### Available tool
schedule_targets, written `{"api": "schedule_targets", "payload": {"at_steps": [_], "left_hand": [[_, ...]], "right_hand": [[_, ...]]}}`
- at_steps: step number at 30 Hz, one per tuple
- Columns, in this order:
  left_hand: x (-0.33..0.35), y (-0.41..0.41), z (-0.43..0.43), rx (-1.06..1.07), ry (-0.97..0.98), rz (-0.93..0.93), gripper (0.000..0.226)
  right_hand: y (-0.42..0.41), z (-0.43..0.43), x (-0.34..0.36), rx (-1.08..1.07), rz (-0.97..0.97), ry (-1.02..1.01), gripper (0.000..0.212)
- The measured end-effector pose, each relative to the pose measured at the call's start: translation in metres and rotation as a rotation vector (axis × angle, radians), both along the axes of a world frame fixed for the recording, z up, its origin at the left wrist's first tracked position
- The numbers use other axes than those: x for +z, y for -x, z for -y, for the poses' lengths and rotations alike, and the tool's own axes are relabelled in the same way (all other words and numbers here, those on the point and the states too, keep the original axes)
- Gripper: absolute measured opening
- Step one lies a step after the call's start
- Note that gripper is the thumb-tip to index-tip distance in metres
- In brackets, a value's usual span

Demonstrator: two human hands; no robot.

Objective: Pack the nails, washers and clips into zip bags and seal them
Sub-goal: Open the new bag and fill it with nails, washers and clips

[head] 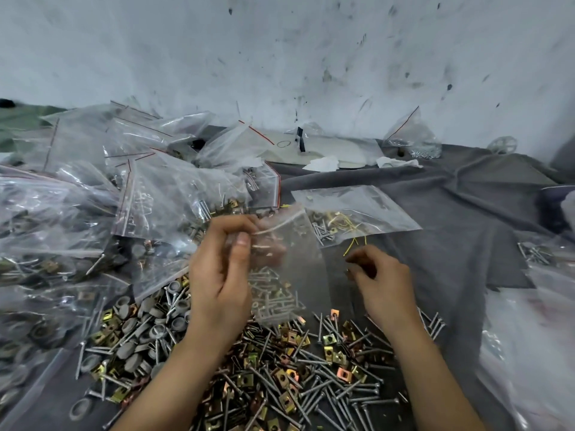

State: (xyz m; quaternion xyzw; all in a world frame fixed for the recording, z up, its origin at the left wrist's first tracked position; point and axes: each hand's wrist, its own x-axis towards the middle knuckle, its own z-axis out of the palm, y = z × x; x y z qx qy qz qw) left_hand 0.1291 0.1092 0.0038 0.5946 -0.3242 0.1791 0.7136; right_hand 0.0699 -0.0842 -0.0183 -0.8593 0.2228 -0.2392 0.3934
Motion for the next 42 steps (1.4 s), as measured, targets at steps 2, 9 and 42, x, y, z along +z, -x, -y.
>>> {"api": "schedule_targets", "payload": {"at_steps": [2, 9, 42], "left_hand": [[0.000, -0.001, 0.000, -0.020, -0.084, 0.002, 0.016], [-0.003, -0.006, 0.001, 0.055, -0.287, 0.327, 0.017], [-0.007, -0.011, -0.001, 0.331, -0.075, 0.150, 0.016]], "right_hand": [[-0.001, -0.004, 0.026, 0.077, 0.158, -0.207, 0.026], [-0.003, -0.030, 0.142, 0.613, 0.262, -0.044, 0.023], [-0.105, -0.030, 0.024, 0.534, -0.363, 0.209, 0.008]]}}
